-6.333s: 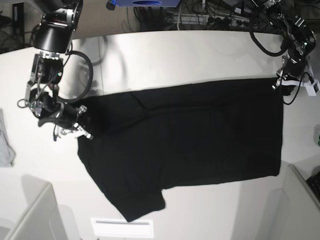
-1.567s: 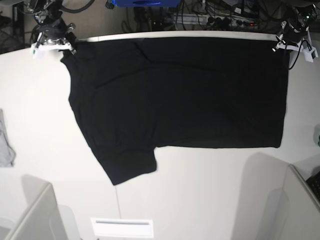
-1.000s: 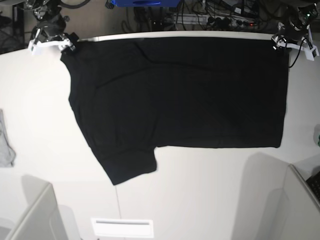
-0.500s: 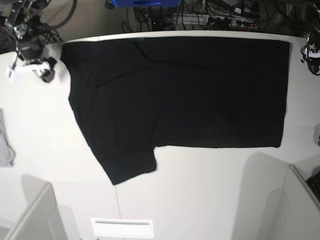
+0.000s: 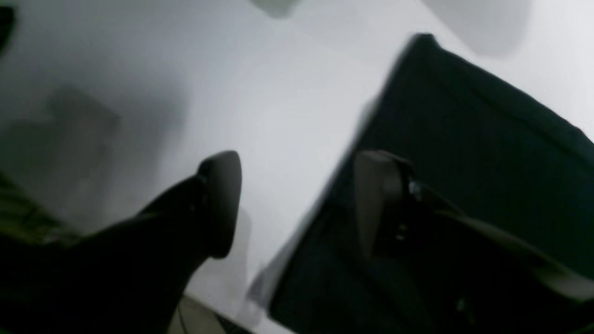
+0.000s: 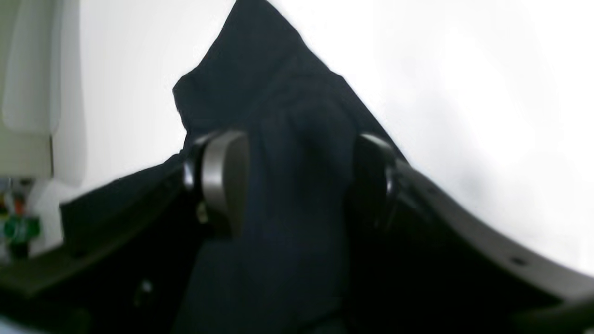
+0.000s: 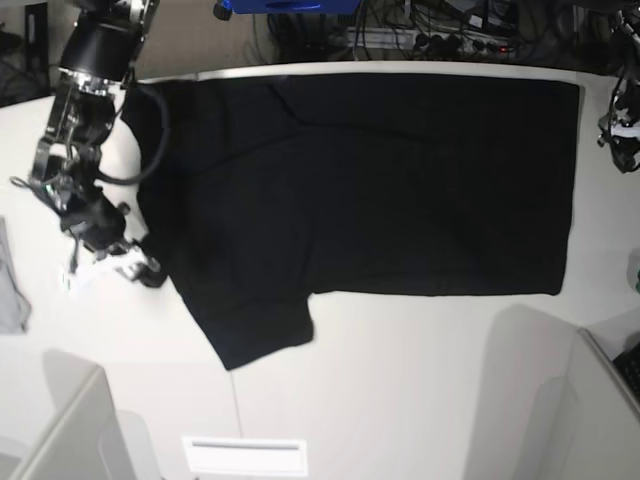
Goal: Fold the T-shirt properly
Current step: 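Release the shirt and move the right gripper to the sleeve side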
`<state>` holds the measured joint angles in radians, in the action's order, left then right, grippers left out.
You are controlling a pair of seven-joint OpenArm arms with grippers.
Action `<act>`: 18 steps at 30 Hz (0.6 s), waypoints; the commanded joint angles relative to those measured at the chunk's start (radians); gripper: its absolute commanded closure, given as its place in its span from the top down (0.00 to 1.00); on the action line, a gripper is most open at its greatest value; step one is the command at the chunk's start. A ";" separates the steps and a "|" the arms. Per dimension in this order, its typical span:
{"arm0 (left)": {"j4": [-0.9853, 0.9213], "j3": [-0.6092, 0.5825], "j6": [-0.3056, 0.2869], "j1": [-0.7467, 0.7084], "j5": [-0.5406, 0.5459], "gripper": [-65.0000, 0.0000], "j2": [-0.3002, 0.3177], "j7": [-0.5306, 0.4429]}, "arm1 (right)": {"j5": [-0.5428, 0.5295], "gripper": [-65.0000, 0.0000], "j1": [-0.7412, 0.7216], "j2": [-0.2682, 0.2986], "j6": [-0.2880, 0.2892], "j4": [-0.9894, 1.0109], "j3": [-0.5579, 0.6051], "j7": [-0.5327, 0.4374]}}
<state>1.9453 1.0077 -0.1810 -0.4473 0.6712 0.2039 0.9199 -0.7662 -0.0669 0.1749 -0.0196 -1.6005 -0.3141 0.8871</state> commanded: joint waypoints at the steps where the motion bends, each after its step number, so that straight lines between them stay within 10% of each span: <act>1: 0.012 0.010 0.001 -0.008 0.005 0.57 0.015 -0.025 | -0.012 0.53 -0.058 0.033 0.004 0.027 0.017 -0.018; 18: 0.010 0.015 0.001 -0.017 0.003 0.57 0.015 -0.026 | -0.012 0.55 -0.578 0.137 0.008 0.856 0.616 -0.363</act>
<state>1.9415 1.0153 -0.1806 -0.4576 0.6666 0.2020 0.9169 -0.7769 -0.6090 0.3019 -0.0177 -0.7277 0.3084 0.5388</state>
